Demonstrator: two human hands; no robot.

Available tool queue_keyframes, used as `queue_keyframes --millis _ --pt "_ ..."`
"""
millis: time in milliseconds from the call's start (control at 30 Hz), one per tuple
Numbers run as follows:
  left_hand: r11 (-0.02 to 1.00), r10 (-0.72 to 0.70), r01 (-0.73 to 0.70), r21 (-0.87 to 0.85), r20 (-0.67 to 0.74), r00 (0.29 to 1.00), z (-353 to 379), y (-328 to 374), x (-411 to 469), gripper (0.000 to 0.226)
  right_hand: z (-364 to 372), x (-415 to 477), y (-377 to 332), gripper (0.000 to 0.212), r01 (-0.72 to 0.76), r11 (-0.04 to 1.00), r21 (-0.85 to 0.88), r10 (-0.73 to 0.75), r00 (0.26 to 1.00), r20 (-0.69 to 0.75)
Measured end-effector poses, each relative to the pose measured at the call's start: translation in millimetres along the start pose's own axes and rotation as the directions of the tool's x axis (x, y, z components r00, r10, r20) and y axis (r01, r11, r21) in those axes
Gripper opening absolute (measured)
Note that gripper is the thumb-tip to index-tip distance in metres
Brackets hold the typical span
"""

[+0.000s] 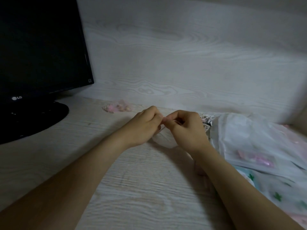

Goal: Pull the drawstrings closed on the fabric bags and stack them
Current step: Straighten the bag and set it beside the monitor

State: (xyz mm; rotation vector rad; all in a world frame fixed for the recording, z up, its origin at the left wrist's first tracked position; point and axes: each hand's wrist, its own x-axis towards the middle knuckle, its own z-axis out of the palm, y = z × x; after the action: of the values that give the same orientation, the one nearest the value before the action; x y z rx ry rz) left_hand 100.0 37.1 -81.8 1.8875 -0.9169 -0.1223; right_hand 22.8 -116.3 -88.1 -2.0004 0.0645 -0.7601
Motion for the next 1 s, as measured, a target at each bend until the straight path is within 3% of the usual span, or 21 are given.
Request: queue_keyframes --millis 200,533,633,733,900,1000 --pt "1.0 0.02 -0.02 0.002 0.03 0.999 -3.3 -5.0 0.7 0.014 1.3 -0.3 -2.3 0.013 -0.06 0.996 -0.066 0.06 0.998 0.002" --pt "0.999 -0.046 0.045 0.012 0.087 0.995 -14.0 1.3 -2.1 0.015 -1.1 -3.9 -7.4 0.009 -0.016 0.944 -0.329 0.033 0.998 0.046" --pt "0.993 -0.051 0.042 0.108 0.081 0.995 -11.5 0.3 -3.1 0.015 -3.5 -2.3 -7.8 0.018 -0.115 0.992 -0.05 0.116 0.993 0.034" --pt "0.974 0.014 -0.041 0.224 0.121 0.993 -10.6 2.6 -5.3 0.015 -6.7 -0.1 -11.6 0.02 -0.21 0.944 0.254 0.194 0.977 0.086" --pt "0.956 0.045 -0.087 0.281 0.152 0.987 -9.1 6.4 -8.0 0.015 -7.8 -2.2 -13.3 0.012 -0.236 0.918 0.32 0.221 0.972 0.081" --pt "0.968 0.045 -0.078 0.241 0.14 0.989 -9.7 5.3 -7.4 0.013 -9.5 -1.4 -13.2 0.017 -0.286 0.831 0.476 0.287 0.955 0.073"
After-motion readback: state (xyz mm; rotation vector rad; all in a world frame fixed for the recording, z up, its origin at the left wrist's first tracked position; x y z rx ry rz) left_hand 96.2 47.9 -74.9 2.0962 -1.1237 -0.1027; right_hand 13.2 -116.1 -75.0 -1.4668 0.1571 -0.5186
